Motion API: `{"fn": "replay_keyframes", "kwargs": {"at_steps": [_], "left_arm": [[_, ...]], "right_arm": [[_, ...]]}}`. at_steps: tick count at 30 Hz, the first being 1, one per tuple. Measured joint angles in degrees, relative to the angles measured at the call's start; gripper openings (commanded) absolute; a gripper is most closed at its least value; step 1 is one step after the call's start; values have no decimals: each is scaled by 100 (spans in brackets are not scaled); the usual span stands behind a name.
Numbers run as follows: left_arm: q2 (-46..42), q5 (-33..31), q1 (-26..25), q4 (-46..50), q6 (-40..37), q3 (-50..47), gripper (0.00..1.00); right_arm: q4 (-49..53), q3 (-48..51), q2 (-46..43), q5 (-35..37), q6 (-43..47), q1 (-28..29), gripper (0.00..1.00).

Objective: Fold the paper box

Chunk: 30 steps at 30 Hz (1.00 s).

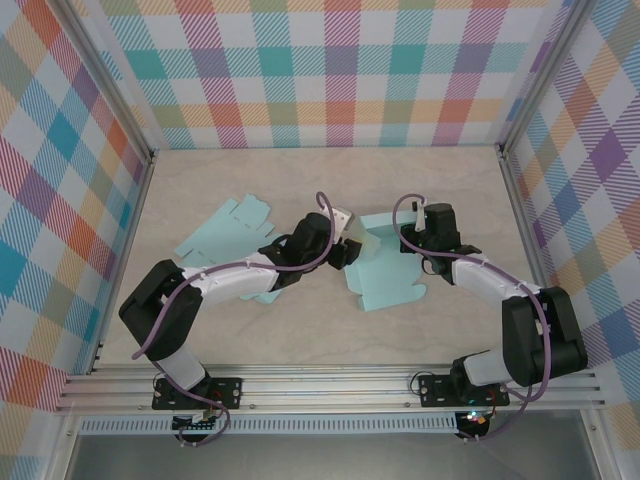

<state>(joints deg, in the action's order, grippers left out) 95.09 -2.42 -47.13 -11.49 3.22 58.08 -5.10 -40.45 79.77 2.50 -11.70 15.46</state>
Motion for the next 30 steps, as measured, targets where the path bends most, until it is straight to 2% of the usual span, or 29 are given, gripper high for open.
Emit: {"fn": "replay_keyframes", "kwargs": {"at_steps": [2,6,19,24,30], "left_arm": [[-2,-39,0,98,-195,26,55],[-68,-120,0,352,-549,42,41],[-142,-37,-2,695,-905,155,53],[-140,-22,-2,647,-894,315,53],[17,-332,-4,498,-837,481,49]], "right_arm": [[2,0,0,0,0,0,0],[0,0,0,-4,-2,2,0],[-2,0,2,-26,-4,2,0],[0,0,2,-42,-4,2,0],[-4,0,2,-46,-26,2,0]]}}
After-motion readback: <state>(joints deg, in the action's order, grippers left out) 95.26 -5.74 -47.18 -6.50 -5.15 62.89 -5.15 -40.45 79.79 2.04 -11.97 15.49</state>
